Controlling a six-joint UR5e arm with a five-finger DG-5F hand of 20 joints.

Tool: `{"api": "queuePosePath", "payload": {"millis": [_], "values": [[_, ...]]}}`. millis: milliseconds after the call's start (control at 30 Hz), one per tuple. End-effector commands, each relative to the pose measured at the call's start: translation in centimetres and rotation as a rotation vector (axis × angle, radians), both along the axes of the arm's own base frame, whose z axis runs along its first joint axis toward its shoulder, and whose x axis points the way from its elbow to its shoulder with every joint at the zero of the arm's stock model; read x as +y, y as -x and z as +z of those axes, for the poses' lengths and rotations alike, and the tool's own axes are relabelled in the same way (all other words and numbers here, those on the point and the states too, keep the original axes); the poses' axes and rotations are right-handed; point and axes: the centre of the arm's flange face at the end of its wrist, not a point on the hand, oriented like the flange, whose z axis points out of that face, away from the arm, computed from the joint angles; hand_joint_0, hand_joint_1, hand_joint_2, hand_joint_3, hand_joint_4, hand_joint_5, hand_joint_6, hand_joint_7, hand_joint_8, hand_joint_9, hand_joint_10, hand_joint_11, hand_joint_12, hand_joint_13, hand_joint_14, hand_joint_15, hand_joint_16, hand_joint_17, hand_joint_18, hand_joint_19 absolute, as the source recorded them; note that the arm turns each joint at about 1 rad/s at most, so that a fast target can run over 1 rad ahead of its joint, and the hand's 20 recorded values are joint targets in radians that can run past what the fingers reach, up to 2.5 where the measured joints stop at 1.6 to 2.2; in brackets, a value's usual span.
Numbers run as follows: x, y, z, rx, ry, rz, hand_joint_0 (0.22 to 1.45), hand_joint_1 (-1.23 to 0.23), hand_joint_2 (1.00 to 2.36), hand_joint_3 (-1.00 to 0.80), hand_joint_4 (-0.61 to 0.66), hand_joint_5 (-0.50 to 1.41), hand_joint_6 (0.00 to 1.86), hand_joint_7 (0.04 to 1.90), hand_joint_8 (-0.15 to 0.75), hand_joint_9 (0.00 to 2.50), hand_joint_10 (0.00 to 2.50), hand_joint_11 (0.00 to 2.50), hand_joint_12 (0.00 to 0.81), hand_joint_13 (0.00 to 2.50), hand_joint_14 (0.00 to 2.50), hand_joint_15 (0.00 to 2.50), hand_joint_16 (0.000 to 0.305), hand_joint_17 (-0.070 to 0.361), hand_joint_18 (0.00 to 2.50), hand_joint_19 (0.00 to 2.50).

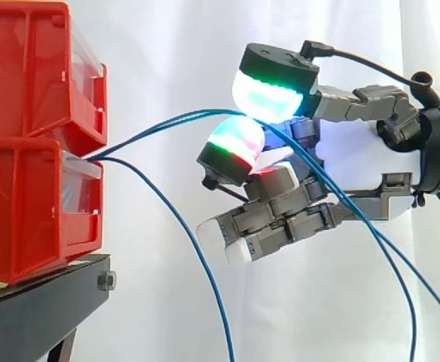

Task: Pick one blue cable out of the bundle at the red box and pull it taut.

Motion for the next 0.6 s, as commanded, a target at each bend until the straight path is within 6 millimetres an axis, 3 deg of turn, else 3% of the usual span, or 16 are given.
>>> {"api": "queuePosePath", "payload": {"millis": [0,167,300,400,433,567], "values": [[0.0,-0.03,0.02,-0.001,0.0,0.0,0.67,-0.84,1.01,-0.32,0.13,-0.15,0.91,1.1,0.332,1.07,0.01,1.33,0.365,0.61,0.01,0.33,0.054,0.121,0.52,0.28],[0.0,-0.01,-0.04,-0.001,0.002,0.0,0.76,-0.91,1.0,-0.5,0.05,-0.16,0.91,1.13,0.325,1.06,0.01,1.35,0.36,0.62,0.01,0.32,0.054,0.121,0.53,0.23],[0.0,-0.04,0.04,-0.002,0.001,0.0,0.77,-0.92,1.0,-0.5,0.02,-0.16,0.91,1.06,0.318,1.05,0.01,1.35,0.357,0.62,0.01,0.31,0.054,0.121,0.54,0.2],[0.0,0.0,-0.05,0.001,0.0,0.0,0.71,-0.93,1.0,-0.5,0.12,-0.16,0.91,1.05,0.321,1.04,0.01,1.34,0.353,0.61,0.01,0.32,0.054,0.12,0.53,0.23],[0.0,0.0,-0.05,0.001,0.002,0.0,0.61,-0.9,1.0,-0.5,0.15,-0.16,0.9,1.06,0.324,1.04,0.01,1.33,0.356,0.6,0.01,0.33,0.054,0.12,0.51,0.25],[0.0,-0.02,0.15,-0.004,0.0,0.0,0.49,-0.74,1.0,-0.5,0.17,-0.15,0.9,1.05,0.357,1.06,0.01,1.31,0.386,0.6,0.01,0.34,0.059,0.133,0.51,0.29]]}}
